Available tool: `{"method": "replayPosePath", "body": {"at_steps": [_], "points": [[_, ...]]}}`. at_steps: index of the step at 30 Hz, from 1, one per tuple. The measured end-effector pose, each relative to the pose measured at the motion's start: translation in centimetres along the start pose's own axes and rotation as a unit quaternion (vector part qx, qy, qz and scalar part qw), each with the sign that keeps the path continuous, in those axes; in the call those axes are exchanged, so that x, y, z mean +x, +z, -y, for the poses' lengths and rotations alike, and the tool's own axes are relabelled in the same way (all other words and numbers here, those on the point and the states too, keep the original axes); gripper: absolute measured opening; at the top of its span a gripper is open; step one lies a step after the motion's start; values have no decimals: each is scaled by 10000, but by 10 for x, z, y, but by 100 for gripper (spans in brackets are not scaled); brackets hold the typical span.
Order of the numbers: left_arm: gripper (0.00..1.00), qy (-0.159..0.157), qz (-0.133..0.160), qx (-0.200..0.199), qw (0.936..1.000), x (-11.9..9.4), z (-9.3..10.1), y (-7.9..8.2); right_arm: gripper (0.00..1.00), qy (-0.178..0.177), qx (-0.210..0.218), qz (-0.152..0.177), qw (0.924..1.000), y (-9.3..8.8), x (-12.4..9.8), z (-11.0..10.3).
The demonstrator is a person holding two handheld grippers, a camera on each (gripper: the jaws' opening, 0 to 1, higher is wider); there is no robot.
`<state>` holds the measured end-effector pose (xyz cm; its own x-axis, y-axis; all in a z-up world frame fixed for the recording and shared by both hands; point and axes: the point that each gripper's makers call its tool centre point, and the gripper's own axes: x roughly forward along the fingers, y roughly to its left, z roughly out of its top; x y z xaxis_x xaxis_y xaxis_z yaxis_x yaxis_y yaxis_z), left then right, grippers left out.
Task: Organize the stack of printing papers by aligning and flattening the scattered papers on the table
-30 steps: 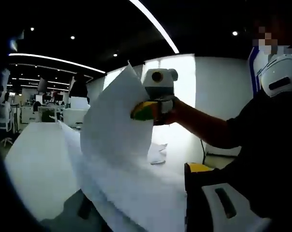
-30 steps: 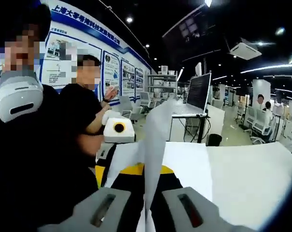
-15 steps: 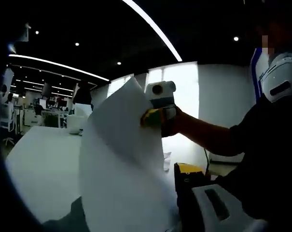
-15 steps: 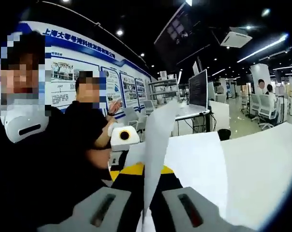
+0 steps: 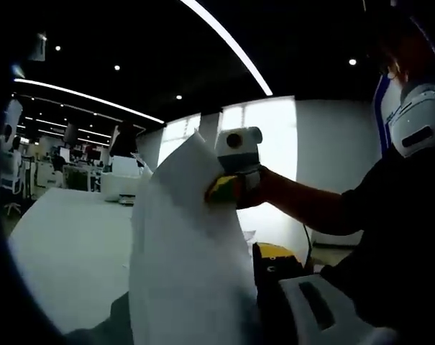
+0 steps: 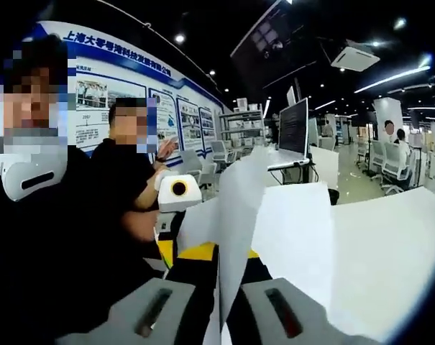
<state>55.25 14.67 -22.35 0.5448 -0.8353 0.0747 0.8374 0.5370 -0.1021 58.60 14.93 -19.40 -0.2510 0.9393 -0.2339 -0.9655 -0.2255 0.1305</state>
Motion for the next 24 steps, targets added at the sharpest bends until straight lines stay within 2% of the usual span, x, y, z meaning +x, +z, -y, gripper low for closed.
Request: {"method": "replayPosePath", "body": {"at_steps": [6,20,24], "points": [[15,62,23,24,10000,0,-4,3,0,-80,-94,-85,9999,-2,3,1],[20,50,-14,-43,10000,1,-3,1,0,-112,-86,143,9998,11,-4,-3],[18,13,-44,-15,10000,2,-1,0,0,-137,-161,63,9998,11,-2,-1]]}}
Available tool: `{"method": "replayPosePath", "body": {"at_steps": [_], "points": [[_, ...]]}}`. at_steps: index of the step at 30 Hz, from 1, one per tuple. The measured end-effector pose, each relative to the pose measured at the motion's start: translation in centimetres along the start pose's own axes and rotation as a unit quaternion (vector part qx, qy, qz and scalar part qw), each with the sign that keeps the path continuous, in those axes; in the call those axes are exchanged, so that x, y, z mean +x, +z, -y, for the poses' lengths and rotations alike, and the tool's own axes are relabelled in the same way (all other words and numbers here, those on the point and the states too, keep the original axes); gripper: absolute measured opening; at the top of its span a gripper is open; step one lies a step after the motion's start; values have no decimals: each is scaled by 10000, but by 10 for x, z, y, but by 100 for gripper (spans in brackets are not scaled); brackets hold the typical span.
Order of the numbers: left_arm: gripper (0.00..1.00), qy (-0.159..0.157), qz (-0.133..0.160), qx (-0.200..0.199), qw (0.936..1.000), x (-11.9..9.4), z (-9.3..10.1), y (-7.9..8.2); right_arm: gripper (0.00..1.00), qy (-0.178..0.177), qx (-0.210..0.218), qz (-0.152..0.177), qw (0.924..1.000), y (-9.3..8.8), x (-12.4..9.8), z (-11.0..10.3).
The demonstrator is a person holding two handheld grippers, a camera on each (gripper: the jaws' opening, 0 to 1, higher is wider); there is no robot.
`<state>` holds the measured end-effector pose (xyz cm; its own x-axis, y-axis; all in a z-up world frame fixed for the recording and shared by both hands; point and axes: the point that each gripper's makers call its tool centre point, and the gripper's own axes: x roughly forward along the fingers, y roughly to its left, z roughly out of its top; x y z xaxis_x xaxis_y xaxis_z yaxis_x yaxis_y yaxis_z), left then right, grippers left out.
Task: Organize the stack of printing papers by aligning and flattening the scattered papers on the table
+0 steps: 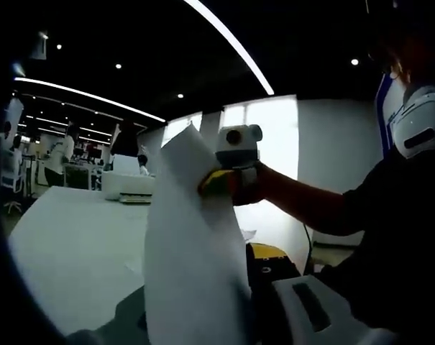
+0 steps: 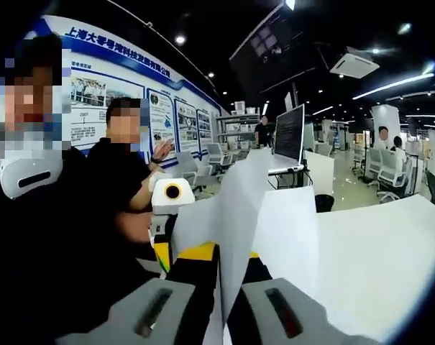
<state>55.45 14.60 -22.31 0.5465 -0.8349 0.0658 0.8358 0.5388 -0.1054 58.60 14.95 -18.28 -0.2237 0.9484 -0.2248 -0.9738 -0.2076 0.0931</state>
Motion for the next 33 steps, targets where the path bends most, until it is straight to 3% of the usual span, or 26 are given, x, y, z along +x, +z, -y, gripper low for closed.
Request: {"method": "replayPosePath", "body": {"at_steps": [13,21,25,33], "points": [[19,-38,-88,-22,10000,-1,1,-3,0,-48,-143,-342,9993,-13,1,9],[6,-100,-147,2,9998,-2,3,-3,0,-41,-182,-458,9988,-20,2,9],[6,-14,-125,-75,9999,-5,0,-3,6,-117,-275,-455,9985,-19,-3,7],[5,26,-71,-118,9999,-8,-3,-1,22,-623,-456,-332,9965,-15,-28,12]]}}
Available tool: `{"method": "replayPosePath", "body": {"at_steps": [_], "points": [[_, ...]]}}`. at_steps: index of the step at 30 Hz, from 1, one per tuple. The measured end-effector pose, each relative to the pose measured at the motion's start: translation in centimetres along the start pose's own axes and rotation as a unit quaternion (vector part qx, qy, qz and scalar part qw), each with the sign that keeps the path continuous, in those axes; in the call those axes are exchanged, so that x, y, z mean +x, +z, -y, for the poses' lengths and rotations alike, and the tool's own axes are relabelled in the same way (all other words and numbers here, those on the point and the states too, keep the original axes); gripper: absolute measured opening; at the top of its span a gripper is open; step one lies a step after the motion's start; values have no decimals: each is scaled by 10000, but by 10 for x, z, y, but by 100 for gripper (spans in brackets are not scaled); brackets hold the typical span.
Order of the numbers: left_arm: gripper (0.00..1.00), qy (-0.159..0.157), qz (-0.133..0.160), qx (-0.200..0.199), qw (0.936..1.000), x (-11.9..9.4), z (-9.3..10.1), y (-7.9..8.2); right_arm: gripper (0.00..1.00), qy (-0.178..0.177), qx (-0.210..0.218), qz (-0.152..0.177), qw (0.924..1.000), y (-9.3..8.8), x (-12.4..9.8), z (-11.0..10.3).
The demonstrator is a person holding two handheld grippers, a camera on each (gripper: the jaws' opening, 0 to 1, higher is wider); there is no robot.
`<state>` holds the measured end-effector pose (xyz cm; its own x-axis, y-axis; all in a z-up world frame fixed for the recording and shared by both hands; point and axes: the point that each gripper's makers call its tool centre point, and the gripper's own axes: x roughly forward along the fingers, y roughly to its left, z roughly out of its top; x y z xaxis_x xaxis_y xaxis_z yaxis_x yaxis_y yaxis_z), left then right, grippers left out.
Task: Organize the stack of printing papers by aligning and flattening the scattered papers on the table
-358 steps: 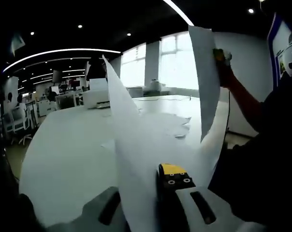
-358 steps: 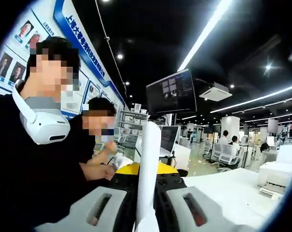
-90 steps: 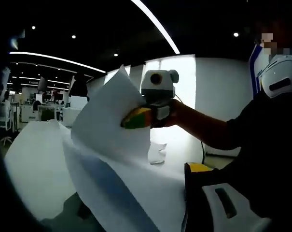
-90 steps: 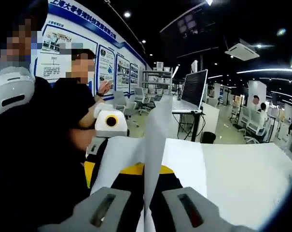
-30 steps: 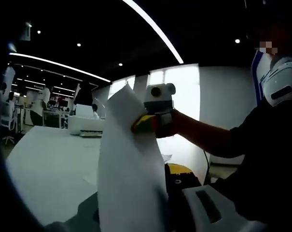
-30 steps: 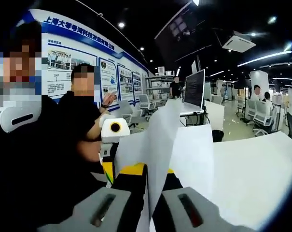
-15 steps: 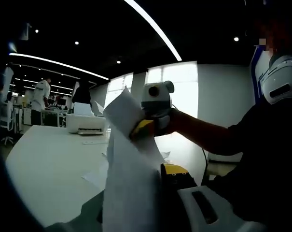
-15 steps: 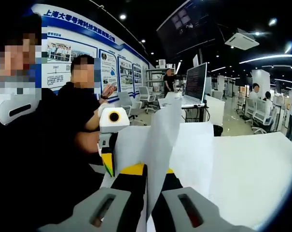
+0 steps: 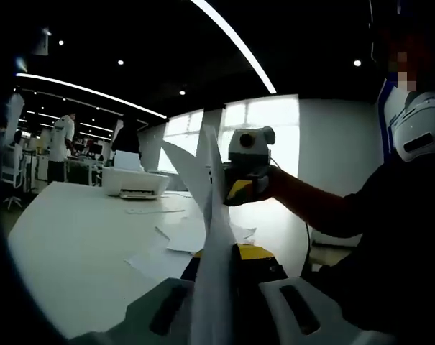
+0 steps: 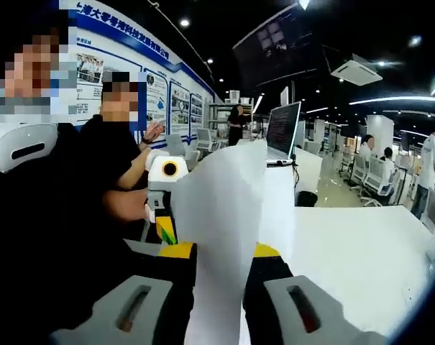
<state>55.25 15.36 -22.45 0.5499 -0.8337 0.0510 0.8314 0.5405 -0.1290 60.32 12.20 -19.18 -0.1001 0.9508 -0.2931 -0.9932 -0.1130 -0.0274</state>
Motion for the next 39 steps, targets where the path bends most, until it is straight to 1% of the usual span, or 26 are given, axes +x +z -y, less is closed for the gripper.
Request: {"method": "replayPosePath", "body": {"at_steps": [2,5,6,9,11,13,15,18,23,30,34,36,38,39], "points": [[5,5,0,-7,10000,0,0,0,24,-171,-3,64,9998,0,-8,4],[5,40,-3,-3,10000,-1,-1,1,27,-594,79,204,9980,0,-25,19],[5,43,3,-2,10000,-1,-1,2,27,-678,68,263,9973,1,-29,20],[6,59,21,-7,10000,-2,-1,3,27,-832,41,424,9956,5,-40,19],[6,82,36,-9,10000,-2,-2,3,29,-943,-57,473,9944,6,-47,15],[6,132,39,-2,9999,-1,-4,3,32,-1068,-97,407,9934,4,-52,13],[6,174,57,-50,9998,-1,-6,3,35,-1288,-141,362,9909,-1,-61,19],[6,246,71,-57,9997,1,-9,4,40,-1497,-111,438,9877,-4,-71,18],[6,369,117,-94,9992,1,-14,5,41,-1722,-47,488,9838,-11,-81,19],[6,532,224,-152,9982,-2,-19,8,42,-1922,96,568,9797,-20,-88,14],[6,574,243,-157,9979,-4,-22,9,42,-2101,163,532,9761,-27,-97,11],[6,578,251,-154,9979,-5,-22,9,42,-2234,211,523,9731,-28,-107,5],[6,569,276,-138,9979,-6,-22,11,42,-2380,146,484,9699,-27,-120,-4],[6,566,292,-132,9979,-7,-22,12,42,-2495,112,474,9672,-25,-141,-3]]}}
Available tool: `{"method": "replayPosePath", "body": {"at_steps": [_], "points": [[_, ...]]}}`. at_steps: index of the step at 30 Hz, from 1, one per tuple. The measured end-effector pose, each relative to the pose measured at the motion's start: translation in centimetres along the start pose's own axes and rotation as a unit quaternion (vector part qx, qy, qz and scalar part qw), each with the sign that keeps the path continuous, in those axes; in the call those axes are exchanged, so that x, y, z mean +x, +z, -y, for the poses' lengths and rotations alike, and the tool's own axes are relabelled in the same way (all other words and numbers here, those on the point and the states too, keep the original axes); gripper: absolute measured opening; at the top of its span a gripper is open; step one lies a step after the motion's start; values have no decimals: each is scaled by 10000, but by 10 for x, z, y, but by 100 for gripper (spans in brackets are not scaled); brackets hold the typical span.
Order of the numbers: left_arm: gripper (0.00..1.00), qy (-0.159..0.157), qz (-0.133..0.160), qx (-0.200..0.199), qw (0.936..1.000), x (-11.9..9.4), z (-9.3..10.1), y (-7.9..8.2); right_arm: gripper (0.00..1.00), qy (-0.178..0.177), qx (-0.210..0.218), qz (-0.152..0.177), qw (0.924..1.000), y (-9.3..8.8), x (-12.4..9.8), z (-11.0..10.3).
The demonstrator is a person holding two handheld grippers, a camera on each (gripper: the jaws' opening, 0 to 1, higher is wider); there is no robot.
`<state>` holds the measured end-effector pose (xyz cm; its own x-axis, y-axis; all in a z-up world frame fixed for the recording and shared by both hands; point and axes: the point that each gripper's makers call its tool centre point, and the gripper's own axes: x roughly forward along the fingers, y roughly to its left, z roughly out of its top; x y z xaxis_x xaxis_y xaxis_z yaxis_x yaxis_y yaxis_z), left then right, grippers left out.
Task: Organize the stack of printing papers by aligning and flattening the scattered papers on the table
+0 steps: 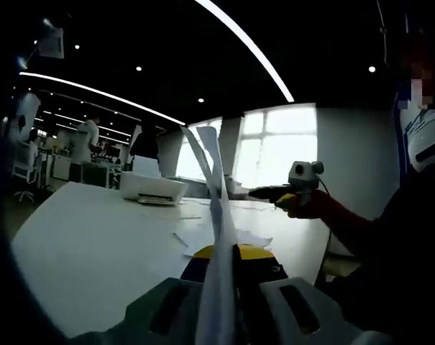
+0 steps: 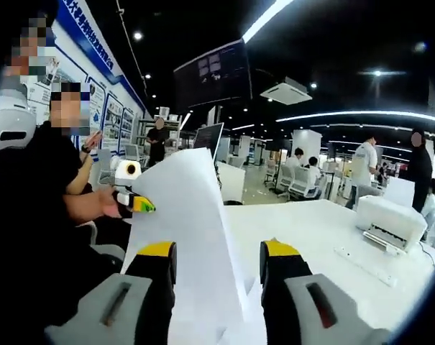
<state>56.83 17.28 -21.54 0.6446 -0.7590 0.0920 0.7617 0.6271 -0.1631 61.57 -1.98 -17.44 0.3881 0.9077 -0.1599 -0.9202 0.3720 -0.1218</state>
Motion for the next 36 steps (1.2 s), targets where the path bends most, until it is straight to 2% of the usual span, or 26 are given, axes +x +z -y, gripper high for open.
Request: {"method": "replayPosePath", "body": {"at_steps": [6,11,14,17,21,27,30,36], "points": [[6,9,2,-33,10000,1,2,-2,42,-463,-308,103,9984,32,-81,-6],[6,-38,14,-42,10000,6,9,-3,42,-708,-623,94,9955,65,-124,-21],[6,-49,19,-49,10000,8,10,-3,42,-668,-998,-194,9926,79,-147,-34],[6,-43,2,-29,10000,11,11,-4,43,-788,-1319,-477,9870,91,-169,-41],[6,-66,29,0,10000,15,13,-1,44,-1029,-1494,-656,9812,96,-195,-37],[6,-69,-22,116,9999,17,17,0,44,-1241,-1298,-938,9793,59,-199,-24],[6,2,-99,248,9996,14,16,3,45,-1453,-1122,-1167,9761,29,-201,-10],[6,141,-128,313,9993,6,8,5,45,-1746,-735,-1176,9748,6,-212,10]]}}
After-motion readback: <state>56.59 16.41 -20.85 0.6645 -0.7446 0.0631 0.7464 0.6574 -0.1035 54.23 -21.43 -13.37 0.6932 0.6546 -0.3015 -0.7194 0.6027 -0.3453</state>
